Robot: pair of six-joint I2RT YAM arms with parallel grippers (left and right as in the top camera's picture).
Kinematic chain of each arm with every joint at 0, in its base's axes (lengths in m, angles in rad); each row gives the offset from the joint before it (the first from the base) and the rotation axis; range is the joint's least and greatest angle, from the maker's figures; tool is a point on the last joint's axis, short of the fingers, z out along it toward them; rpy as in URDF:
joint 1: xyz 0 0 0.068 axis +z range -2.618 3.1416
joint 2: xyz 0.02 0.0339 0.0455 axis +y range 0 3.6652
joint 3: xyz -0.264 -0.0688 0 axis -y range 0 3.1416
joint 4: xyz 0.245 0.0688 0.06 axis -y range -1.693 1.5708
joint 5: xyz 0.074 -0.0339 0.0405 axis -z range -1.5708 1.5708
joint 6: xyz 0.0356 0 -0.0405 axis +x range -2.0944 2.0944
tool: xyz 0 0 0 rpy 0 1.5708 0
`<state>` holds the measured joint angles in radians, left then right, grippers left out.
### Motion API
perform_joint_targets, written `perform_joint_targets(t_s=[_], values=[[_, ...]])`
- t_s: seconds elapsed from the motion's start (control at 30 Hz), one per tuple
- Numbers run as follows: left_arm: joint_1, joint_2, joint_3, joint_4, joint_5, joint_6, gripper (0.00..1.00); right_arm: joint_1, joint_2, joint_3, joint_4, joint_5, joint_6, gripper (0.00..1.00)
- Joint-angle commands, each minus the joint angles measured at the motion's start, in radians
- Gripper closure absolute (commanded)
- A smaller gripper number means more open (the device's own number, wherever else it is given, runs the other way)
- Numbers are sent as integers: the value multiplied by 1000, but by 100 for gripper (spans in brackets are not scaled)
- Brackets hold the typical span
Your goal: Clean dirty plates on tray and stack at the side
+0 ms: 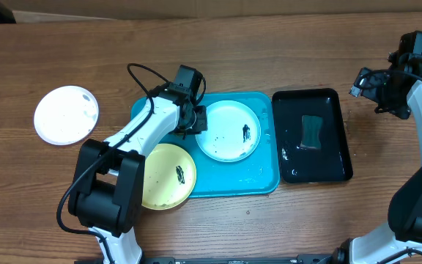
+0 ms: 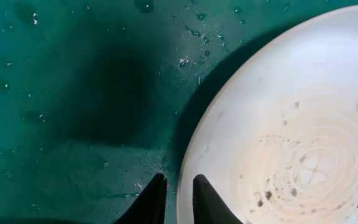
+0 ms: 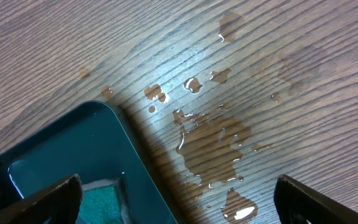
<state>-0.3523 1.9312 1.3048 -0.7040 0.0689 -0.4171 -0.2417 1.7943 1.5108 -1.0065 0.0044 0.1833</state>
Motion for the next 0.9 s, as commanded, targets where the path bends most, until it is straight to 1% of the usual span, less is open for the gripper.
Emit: perform_joint_targets(t_s=[0.0,0.13,0.27,0.5,0.63,0.87], values=[[-8,11,-11,6,-18,-5,82,-3,-10,0,5,2,3,0],[-9,11,-31,23,-16,-5,82,-3,-10,0,5,2,3,0],[-9,11,-39,32,-16,-6,88,-3,-10,0,5,2,3,0],[-9,11,-39,32,-9,-6,89,-3,-10,0,5,2,3,0],[-9,11,-39,32,-9,-5,96,-3,-10,0,5,2,3,0],[-9,11,-39,32,-9,-6,96,-3,-10,0,5,2,3,0]])
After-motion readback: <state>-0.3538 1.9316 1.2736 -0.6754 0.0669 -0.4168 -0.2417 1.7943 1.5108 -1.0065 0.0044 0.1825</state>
